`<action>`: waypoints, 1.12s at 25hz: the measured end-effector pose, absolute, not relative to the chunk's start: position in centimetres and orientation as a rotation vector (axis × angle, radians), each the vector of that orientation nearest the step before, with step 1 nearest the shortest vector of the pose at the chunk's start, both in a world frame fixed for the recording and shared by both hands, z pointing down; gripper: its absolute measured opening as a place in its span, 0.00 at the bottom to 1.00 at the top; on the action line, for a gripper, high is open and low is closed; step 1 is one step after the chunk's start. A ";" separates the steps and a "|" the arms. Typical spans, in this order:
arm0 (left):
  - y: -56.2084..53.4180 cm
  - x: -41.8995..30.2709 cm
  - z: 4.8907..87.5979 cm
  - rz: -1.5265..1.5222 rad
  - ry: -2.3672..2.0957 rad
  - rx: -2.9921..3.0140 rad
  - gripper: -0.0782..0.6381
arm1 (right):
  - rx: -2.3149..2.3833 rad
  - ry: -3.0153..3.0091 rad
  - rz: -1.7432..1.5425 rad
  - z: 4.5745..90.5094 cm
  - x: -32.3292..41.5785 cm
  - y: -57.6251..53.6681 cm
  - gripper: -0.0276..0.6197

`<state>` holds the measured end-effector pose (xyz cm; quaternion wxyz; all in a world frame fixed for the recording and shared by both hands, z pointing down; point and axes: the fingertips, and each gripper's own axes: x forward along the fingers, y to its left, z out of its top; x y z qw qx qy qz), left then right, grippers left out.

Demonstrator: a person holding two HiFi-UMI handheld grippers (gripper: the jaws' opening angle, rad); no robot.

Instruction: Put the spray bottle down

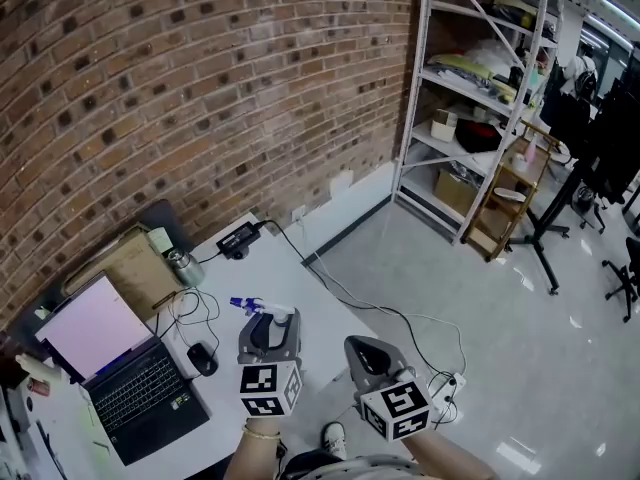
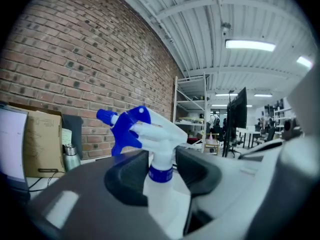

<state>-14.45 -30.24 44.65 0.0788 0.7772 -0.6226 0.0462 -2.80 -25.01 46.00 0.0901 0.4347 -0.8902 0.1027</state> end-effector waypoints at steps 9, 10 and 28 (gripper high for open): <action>-26.1 -15.7 44.8 0.145 -1.952 2.237 0.35 | 1.261 -2.676 0.274 45.2 -2.7 -21.3 0.04; -25.8 -15.8 44.8 0.141 -1.956 2.228 0.35 | 1.258 -2.677 0.271 45.1 -2.7 -20.9 0.04; -26.2 -16.4 45.7 0.281 -2.022 2.192 0.36 | 1.295 -2.663 0.264 44.7 -0.8 -18.9 0.04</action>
